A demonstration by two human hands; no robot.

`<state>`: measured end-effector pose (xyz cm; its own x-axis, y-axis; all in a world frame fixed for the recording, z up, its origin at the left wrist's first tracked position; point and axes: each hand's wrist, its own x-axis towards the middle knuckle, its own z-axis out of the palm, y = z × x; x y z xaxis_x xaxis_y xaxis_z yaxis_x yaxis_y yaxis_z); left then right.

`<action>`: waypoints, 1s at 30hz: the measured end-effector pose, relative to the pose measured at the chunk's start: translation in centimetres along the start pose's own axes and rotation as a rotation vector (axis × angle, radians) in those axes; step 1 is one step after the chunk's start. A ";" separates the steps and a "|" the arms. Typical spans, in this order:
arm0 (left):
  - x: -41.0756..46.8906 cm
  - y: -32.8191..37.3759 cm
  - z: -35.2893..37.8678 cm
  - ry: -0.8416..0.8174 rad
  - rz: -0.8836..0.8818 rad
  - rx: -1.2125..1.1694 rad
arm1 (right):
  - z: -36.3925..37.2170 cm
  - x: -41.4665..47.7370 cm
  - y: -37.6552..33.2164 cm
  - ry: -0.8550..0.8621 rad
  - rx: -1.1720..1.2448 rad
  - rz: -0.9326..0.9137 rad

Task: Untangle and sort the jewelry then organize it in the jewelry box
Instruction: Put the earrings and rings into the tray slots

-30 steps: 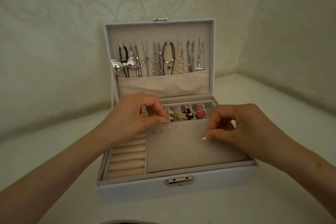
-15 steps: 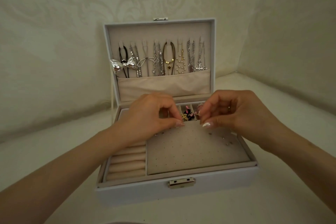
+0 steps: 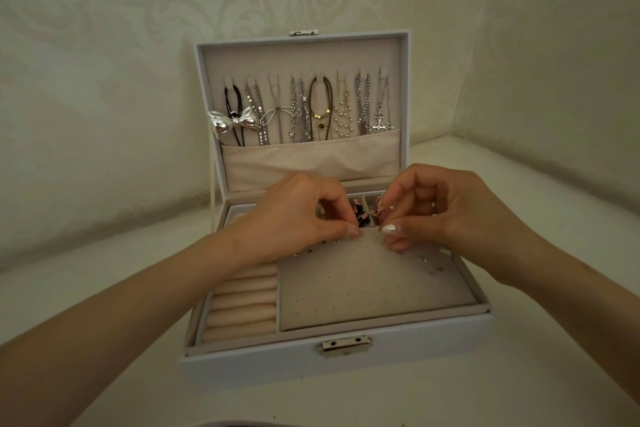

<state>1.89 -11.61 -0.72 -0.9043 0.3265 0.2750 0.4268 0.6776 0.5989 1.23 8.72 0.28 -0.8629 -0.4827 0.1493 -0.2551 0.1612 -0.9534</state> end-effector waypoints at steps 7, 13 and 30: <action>0.0 -0.2 -1.7 -0.117 -0.140 -0.264 | 0.2 -0.1 0.1 0.002 -0.011 -0.015; 0.3 -0.1 -1.0 -0.112 -0.104 -0.242 | 0.1 0.0 0.3 0.015 0.007 -0.014; 0.3 -0.4 -0.3 -0.051 0.111 0.026 | -0.1 -0.3 0.3 0.022 0.062 -0.015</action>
<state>1.43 -12.03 -0.65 -0.8503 0.4331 0.2992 0.5247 0.6524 0.5468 1.37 8.96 -0.02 -0.8688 -0.4653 0.1692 -0.2416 0.1002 -0.9652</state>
